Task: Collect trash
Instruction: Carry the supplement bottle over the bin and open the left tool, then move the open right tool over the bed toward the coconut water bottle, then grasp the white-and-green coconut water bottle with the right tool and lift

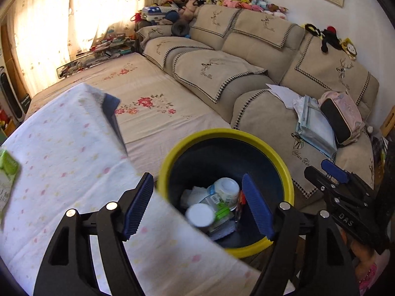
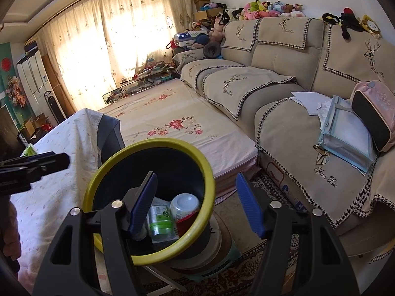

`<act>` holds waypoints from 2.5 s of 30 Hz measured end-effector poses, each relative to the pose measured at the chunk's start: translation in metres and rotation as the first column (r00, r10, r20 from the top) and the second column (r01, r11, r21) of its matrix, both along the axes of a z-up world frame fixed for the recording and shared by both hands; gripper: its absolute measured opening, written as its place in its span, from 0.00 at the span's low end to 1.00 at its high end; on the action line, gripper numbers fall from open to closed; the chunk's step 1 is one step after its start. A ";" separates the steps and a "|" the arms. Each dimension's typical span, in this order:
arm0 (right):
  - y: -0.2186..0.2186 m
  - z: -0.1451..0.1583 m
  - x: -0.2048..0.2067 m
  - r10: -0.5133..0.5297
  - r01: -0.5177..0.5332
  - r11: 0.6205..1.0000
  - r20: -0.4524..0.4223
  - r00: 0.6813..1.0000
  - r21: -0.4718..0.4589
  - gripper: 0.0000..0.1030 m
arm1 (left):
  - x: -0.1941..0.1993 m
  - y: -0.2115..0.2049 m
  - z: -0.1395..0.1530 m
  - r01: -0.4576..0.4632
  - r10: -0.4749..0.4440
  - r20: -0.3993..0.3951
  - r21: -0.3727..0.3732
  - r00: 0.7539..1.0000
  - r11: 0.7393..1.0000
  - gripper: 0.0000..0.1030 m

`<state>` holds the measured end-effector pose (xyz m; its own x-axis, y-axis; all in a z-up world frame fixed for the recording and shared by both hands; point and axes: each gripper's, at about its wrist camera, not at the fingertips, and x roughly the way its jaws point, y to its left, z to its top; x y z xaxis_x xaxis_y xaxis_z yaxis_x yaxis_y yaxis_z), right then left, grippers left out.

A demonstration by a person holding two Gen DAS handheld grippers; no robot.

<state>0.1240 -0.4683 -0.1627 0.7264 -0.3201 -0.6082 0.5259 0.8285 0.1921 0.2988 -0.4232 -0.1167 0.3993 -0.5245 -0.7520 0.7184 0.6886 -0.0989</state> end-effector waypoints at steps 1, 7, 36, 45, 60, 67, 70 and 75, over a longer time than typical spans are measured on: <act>0.001 0.000 0.002 0.008 -0.008 1.000 -0.002 1.000 0.001 0.61 | 0.001 0.013 0.002 -0.017 0.017 -0.001 -0.010 1.000 1.000 0.73; 0.027 0.006 0.022 0.084 -0.084 0.996 -0.011 0.996 -0.008 0.61 | 0.002 0.113 0.010 -0.145 0.145 0.008 -0.057 0.989 0.988 0.77; 0.285 0.071 0.205 0.576 -0.580 0.812 -0.064 0.815 -0.073 0.61 | 0.014 0.463 -0.026 -0.665 0.672 0.021 -0.120 0.740 0.737 0.80; 0.381 0.064 0.261 0.639 -0.643 0.762 -0.075 0.766 -0.074 0.66 | 0.009 0.451 -0.020 -0.666 0.673 0.039 -0.113 0.739 0.737 0.82; 0.459 0.030 0.322 0.490 -0.531 0.813 -0.212 0.846 -0.238 0.70 | 0.008 0.461 -0.023 -0.692 0.698 0.010 -0.121 0.716 0.712 0.82; 0.455 0.018 0.321 0.459 -0.520 0.809 -0.258 0.850 -0.276 0.73 | 0.010 0.462 -0.025 -0.694 0.700 0.004 -0.125 0.714 0.709 0.82; 0.442 0.018 0.315 0.449 -0.517 0.804 -0.270 0.852 -0.295 0.74 | 0.010 0.461 -0.024 -0.691 0.697 0.008 -0.125 0.717 0.712 0.82; 0.399 0.020 0.312 0.411 -0.483 0.823 -0.273 0.870 -0.299 0.74 | 0.008 0.460 -0.024 -0.688 0.695 0.012 -0.131 0.719 0.714 0.82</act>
